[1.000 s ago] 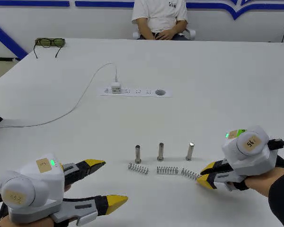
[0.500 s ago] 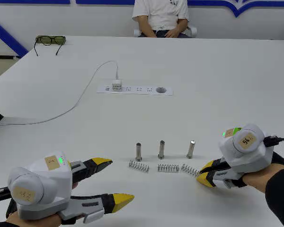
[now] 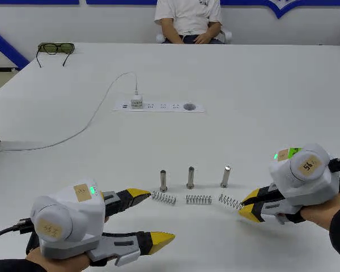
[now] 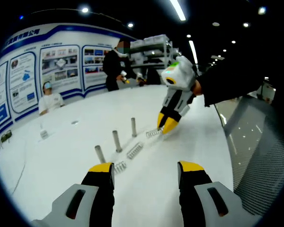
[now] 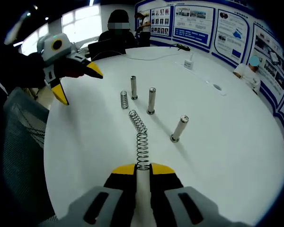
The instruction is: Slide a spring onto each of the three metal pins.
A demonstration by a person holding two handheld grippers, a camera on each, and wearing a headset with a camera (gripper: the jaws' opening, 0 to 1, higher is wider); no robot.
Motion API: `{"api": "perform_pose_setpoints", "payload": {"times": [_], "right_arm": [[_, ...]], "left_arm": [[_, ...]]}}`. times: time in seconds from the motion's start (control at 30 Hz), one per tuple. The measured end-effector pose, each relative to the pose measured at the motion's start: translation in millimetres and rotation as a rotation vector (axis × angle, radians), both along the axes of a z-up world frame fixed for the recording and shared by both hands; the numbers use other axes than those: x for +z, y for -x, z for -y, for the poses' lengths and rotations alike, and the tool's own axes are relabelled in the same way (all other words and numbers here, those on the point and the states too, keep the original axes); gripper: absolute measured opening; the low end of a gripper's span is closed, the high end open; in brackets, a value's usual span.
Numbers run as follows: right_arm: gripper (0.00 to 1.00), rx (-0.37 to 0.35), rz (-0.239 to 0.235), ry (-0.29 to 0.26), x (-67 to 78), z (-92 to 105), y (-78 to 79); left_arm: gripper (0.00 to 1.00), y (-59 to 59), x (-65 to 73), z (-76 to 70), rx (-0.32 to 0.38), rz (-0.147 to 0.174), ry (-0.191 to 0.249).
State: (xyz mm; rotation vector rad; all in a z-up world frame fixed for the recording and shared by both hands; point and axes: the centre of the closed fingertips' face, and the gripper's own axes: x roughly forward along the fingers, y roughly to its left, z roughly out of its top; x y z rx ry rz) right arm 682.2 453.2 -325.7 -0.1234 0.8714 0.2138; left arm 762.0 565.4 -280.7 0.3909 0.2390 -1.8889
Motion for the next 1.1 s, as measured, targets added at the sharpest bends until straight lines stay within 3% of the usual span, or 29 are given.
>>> {"api": "perform_pose_setpoints", "payload": {"times": [0.43, 0.77, 1.1], "right_arm": [[0.11, 0.212, 0.007, -0.009, 18.6, -48.0, -12.8], [0.11, 0.348, -0.016, 0.004, 21.8, -69.1, -9.5], [0.11, 0.416, -0.041, -0.013, 22.0, -84.5, -5.3]], "left_arm": [[0.50, 38.0, -1.5, 17.7, -0.112, 0.011, -0.006], [0.43, 51.6, -8.9, 15.3, -0.166, 0.040, -0.020], [0.27, 61.9, -14.2, 10.4, -0.219, 0.081, -0.022]]}}
